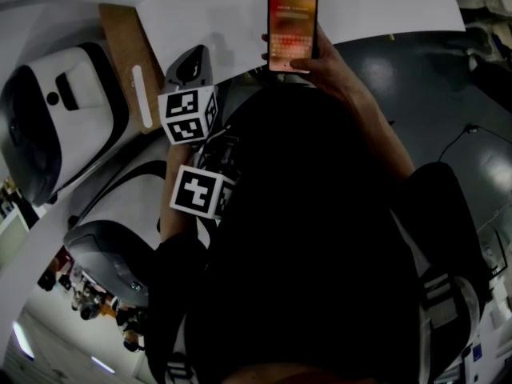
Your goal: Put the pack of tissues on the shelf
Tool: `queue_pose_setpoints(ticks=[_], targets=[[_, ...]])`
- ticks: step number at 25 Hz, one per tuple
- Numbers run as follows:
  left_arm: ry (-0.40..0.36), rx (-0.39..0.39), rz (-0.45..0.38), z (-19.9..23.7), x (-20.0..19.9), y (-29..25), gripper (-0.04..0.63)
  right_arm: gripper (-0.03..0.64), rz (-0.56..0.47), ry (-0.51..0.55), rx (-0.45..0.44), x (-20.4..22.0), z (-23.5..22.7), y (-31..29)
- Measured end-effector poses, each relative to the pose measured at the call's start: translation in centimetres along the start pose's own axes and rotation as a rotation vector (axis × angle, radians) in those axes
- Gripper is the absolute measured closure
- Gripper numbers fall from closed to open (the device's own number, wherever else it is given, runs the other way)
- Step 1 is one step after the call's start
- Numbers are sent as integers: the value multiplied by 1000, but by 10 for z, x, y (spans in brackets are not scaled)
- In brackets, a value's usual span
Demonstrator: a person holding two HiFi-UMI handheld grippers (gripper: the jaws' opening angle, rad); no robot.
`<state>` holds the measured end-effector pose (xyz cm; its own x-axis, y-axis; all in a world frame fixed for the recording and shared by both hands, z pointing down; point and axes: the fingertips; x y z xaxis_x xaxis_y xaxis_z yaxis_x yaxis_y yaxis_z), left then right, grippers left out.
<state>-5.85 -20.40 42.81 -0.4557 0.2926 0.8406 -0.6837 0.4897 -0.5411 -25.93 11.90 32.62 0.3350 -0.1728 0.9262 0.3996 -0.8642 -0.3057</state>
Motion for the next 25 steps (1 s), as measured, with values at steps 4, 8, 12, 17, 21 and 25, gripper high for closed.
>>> queue_pose_setpoints(ticks=[4,8,12,17,21,25], targets=[[10,-7,0,2,1,4,585,598,1,2,-12,-1,0,-3],[14,-13,-1,1,3,5,585,598,6,-1,-21,0,2,-5],[18,-21,2,1,7,8,586,598,4,6,-18,-1,3,-9],[29,-24,18,0,17,12,585,598,-11,10,-40,-5,6,-15],[39,-26,24,-3,19,15,584,598,-20,12,-42,-7,7,-19],[52,-27,36,-5,28,17,584,598,-41,9,-53,-10,8,-23]])
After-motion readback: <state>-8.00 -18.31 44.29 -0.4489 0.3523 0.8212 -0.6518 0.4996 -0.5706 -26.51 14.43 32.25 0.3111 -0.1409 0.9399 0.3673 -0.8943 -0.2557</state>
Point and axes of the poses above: the fingertips, and each gripper's own axes: y backward along the fingers, z to its left, x out of its underside, and after that the axes turned 6 degrees about -z, right-handed
